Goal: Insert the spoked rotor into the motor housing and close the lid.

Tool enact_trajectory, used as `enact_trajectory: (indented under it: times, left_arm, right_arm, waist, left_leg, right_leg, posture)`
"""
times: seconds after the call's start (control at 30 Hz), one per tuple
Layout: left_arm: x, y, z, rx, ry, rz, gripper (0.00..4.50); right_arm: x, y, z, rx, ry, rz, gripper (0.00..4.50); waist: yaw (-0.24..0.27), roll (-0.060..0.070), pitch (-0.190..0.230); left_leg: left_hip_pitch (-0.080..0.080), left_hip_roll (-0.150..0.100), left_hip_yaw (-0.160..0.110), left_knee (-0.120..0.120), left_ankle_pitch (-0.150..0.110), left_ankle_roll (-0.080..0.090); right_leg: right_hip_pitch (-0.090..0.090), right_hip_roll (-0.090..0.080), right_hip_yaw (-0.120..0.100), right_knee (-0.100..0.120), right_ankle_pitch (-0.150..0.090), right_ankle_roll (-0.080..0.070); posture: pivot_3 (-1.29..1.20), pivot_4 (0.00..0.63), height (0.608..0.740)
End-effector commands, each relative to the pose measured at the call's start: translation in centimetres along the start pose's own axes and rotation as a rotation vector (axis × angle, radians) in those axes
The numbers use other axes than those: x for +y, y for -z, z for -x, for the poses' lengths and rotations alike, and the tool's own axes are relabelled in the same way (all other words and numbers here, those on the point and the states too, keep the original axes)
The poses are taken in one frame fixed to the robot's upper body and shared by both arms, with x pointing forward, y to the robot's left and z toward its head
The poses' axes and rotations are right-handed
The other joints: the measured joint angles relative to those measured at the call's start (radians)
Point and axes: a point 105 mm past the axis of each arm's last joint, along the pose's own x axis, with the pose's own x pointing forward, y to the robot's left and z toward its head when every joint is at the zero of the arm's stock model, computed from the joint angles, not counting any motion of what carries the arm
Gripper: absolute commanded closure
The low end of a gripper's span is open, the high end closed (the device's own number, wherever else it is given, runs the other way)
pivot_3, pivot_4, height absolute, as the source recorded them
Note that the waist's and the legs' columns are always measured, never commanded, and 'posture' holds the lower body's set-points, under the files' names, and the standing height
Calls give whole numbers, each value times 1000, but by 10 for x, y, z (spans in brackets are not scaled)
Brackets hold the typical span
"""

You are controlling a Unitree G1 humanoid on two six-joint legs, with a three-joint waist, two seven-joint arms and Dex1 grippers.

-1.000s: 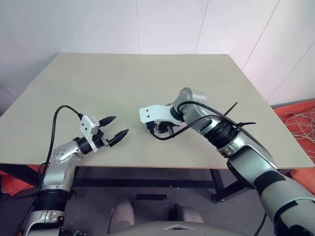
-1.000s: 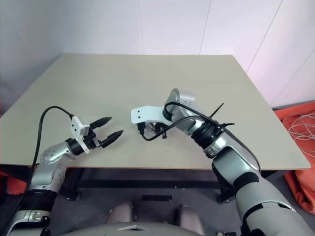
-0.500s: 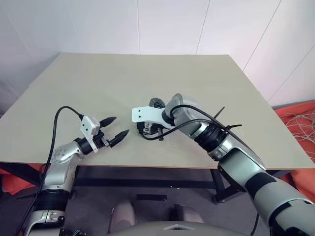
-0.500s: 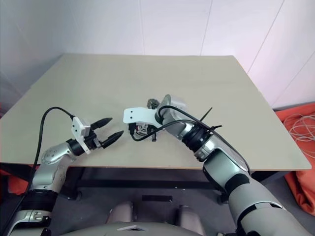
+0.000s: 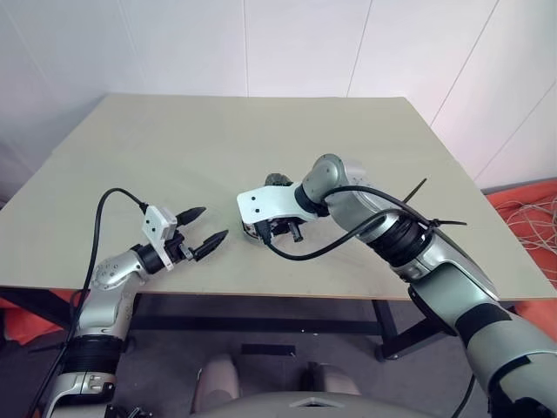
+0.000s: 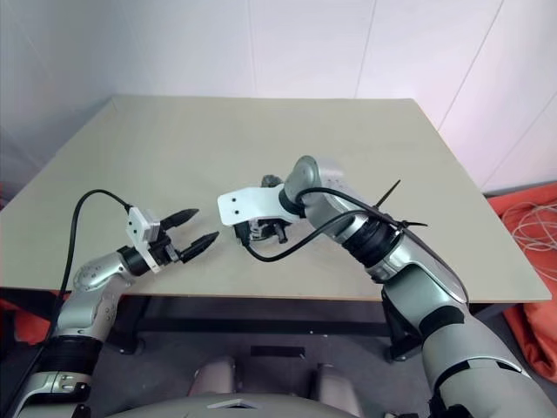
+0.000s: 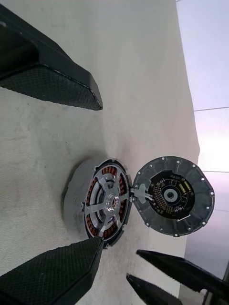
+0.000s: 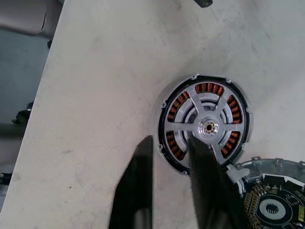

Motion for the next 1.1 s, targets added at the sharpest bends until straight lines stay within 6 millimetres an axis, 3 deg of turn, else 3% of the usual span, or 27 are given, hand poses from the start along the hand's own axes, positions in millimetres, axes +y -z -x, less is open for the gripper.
enact_trajectory:
  times: [0.03, 0.23, 0.6, 1.1]
  left_arm:
    - [2, -11, -4, -30, 13, -37, 0]
    - [2, -12, -5, -31, 16, -39, 0]
    - [2, -12, -2, -32, 11, -44, 0]
    - [2, -13, -5, -36, 15, -46, 0]
  right_arm:
    - [-6, -7, 11, -18, 51, 33, 2162]
    - [-11, 5, -3, 32, 69, 55, 119]
    - [-4, 16, -30, 78, 16, 60, 119]
    - [-5, 31, -36, 122, -9, 22, 119]
  waist:
    - [0, 0, 0]
    - [-2, 0, 0]
    - [-2, 0, 0]
    - [-2, 0, 0]
  left_leg:
    - [0, 0, 0, 0, 0, 0]
    - [0, 0, 0, 0, 0, 0]
    - [0, 0, 0, 0, 0, 0]
    - [1, 0, 0, 0, 0, 0]
  right_leg:
    - [0, 0, 0, 0, 0, 0]
    - [0, 0, 0, 0, 0, 0]
    - [0, 0, 0, 0, 0, 0]
    - [0, 0, 0, 1, 0, 0]
  posture:
    - [0, 0, 740]
    - [0, 0, 740]
    - [0, 0, 740]
    - [0, 0, 740]
